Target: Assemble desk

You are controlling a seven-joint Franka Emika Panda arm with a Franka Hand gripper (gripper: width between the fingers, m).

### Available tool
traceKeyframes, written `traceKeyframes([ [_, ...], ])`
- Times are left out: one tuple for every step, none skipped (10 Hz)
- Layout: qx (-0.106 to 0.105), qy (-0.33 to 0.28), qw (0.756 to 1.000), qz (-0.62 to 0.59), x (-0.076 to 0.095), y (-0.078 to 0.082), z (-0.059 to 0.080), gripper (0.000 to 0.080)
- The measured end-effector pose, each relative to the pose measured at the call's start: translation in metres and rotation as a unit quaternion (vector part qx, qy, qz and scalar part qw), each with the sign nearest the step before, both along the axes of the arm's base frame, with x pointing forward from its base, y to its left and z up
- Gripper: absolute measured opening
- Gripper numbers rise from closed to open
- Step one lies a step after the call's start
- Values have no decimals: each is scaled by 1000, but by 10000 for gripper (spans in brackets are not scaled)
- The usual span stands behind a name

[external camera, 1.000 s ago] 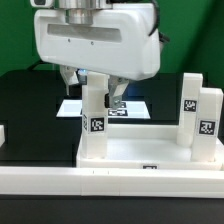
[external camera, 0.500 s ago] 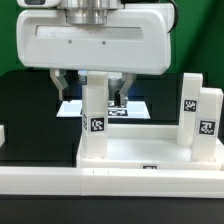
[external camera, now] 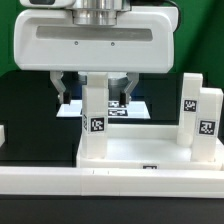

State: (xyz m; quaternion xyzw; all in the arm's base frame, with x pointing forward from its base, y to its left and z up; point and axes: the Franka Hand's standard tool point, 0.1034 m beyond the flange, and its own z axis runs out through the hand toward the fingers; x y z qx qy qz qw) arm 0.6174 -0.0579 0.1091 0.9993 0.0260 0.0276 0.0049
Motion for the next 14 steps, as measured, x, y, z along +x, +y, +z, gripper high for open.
traceKeyframes([
  [-2, 1, 1000, 23, 0, -1, 0, 649],
  [-4, 1, 999, 37, -1, -2, 0, 524],
  [-4, 2, 999, 32, -1, -2, -1, 386],
  [-4, 2, 999, 32, -1, -2, -1, 289],
  [-4, 2, 1000, 31, -1, -3, -1, 289],
  [-3, 2, 1000, 20, -1, -3, -1, 289],
  [-3, 2, 1000, 20, -1, -3, -1, 289],
  [-1, 3, 1000, -7, -1, -3, -1, 289],
  [6, 8, 997, -72, -1, -7, 1, 289],
  [8, 7, 993, -120, -1, -9, 0, 289],
  [10, 7, 985, -174, -1, -7, -1, 291],
  [13, 6, 974, -226, -1, -6, -1, 291],
  [20, 5, 963, -267, 0, -7, -2, 291],
  [26, 5, 948, -317, 0, -7, -1, 291],
])
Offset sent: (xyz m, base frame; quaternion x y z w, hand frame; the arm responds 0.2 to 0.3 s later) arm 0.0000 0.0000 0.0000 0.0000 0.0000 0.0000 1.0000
